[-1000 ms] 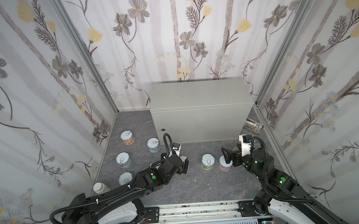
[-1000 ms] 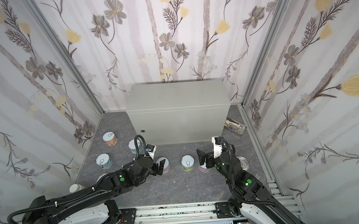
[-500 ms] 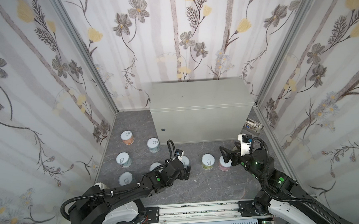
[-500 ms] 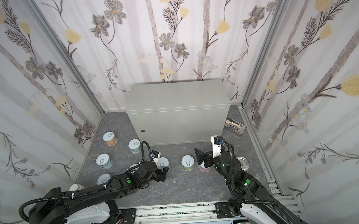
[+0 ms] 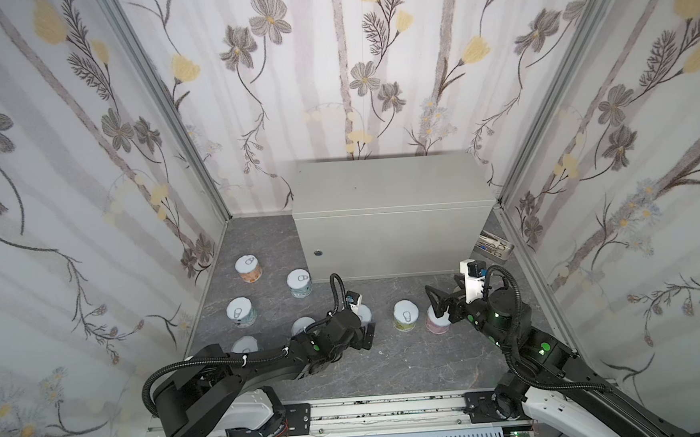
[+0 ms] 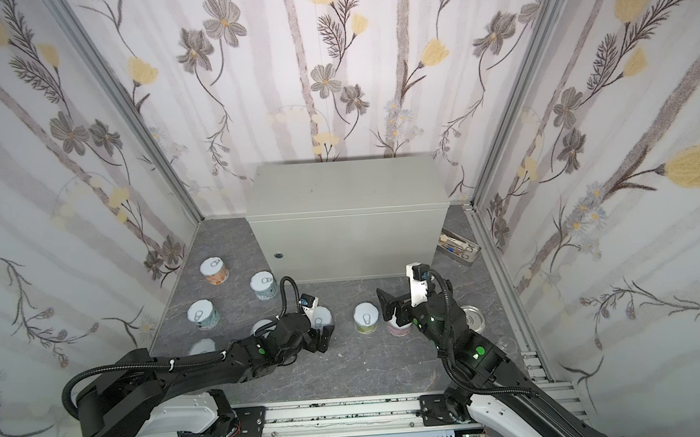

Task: Place and organize the canned foods onto the counter
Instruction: 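Lower the left gripper onto the pink-labelled can and close it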

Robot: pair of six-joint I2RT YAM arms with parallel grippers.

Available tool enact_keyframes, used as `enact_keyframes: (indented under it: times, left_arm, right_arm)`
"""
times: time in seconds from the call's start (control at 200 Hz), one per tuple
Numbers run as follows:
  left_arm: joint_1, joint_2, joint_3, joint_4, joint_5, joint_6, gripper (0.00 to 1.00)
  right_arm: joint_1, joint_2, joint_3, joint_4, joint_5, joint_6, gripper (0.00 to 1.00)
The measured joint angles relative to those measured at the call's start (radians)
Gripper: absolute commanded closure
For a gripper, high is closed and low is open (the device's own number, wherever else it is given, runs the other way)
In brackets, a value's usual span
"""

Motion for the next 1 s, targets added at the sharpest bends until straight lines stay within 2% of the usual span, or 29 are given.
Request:
enact_keyframes:
  times: [0.34,0.545,0.689,0.874,0.999]
  left_arm:
    - [0.029,0.109,0.026,0.072,0.027,0.023,0.03]
    - [0.029,0.167,0.030,0.111,0.033,0.021,0.12]
    - [0.029,0.166,0.030,0.134,0.032,0.021,0.17]
    - [0.029,0.147,0.026,0.135,0.024,0.025,0.29]
    - [0.029,0.115,0.017,0.129,0.026,0.025,0.32]
  right_arm:
    - [0.000,0.032,0.010,0.028,-0.006,-0.025,0.00]
    - [0.000,0.027,0.014,0.026,-0.010,-0.033,0.00]
    - [0.000,0.009,0.014,0.025,-0.009,-0.036,0.00]
    - [-0.001,0.006,0.010,0.024,-0.010,-0.036,0.00]
    - [-0.001,0.002,0.010,0.016,-0.010,-0.036,0.00]
